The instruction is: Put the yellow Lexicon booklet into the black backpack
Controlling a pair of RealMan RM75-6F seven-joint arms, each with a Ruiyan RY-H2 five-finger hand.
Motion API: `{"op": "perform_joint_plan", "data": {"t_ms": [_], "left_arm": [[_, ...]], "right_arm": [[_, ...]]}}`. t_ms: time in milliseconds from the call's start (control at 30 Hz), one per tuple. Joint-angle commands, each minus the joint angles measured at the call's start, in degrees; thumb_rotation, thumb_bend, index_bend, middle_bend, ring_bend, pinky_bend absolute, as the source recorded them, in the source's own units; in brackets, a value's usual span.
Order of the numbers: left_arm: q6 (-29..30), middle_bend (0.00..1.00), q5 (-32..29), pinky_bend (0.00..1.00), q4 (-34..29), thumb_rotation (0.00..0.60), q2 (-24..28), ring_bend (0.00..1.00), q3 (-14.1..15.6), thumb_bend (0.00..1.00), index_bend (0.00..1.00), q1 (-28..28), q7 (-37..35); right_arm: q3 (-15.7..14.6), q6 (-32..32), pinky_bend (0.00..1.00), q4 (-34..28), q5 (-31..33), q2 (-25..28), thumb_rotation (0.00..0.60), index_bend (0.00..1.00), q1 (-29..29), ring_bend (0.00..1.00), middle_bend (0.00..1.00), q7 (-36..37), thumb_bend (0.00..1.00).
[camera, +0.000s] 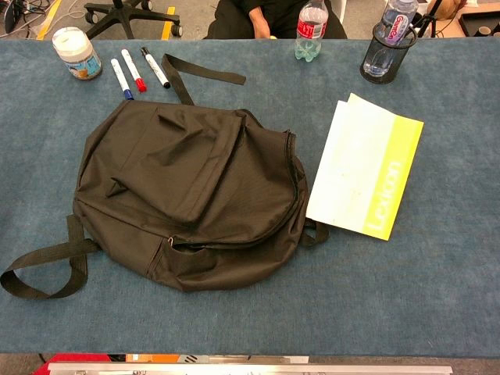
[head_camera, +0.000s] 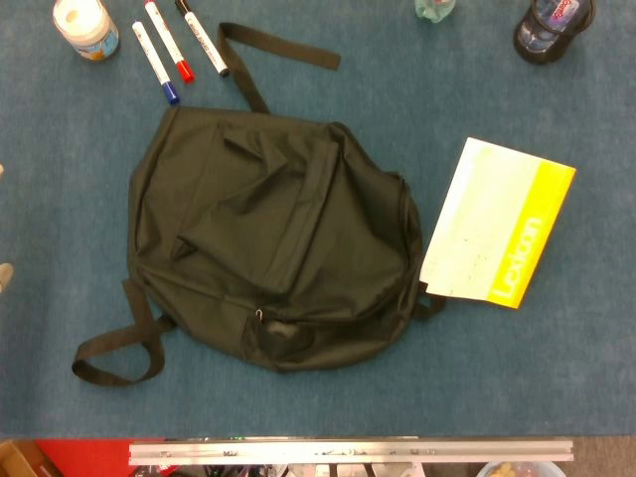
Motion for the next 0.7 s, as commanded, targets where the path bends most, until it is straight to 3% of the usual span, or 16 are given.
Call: {"op": "perform_joint_plan", "data": {"t_ms": [33,333,700], "left_arm": [[-0.05,0.12,-0.10,0.08,-0.06,0.600,0.02,0.09,0.08,0.10,0.12,0.05,0.06],[0.68,0.12,0.61,0.08,-0.48,0.600,0.54,0.09,0.71,0.10,0.12,0.70,-0.71],[1.97,0.12,1.10,0.08,-1.58,0.600,1.70,0.09,1.72,0.10,0.12,2.20,-1.68]], "right_arm": [[-0.44,-0.60,0.48,0.10,-0.79,-0.07,0.600,0.37,0.45,0.31,0.38,-0.24,0.12],[-2.11,-2.30,0.47,1.62,-8.49,-0.24,0.600,0.37,4.00,0.31,0.37,-0.31,0.02],[-4.67,-8.23,0.30,9.43,-18.68,-5.72,0.600,0.32,11.35,0.22,0.33,-5.32,0.00]]}}
